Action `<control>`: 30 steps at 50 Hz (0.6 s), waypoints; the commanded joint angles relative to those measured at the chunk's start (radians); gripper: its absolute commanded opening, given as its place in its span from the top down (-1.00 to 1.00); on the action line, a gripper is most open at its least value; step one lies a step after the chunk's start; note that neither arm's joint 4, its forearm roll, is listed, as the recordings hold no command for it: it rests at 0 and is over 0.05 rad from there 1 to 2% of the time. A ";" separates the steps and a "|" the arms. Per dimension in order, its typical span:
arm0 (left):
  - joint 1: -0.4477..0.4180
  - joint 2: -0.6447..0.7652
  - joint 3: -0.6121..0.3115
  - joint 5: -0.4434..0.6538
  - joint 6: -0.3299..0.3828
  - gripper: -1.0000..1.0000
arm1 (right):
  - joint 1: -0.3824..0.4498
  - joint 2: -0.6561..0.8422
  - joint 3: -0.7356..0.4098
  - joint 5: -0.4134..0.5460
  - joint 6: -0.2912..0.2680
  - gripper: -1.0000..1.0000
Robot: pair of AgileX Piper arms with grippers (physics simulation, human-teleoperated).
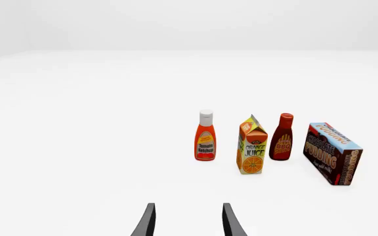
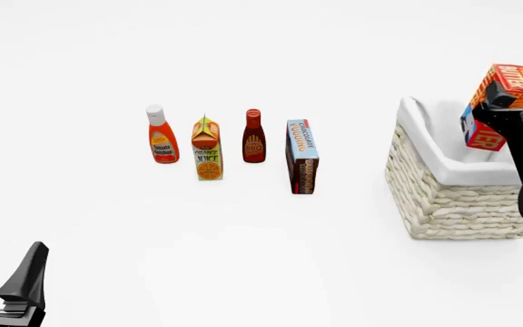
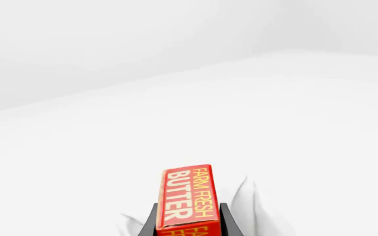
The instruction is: Pick the butter and place it in the basket.
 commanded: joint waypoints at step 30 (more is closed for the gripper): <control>0.000 0.000 0.000 0.000 0.000 -1.00 | -0.010 0.071 -0.040 -0.043 -0.006 1.00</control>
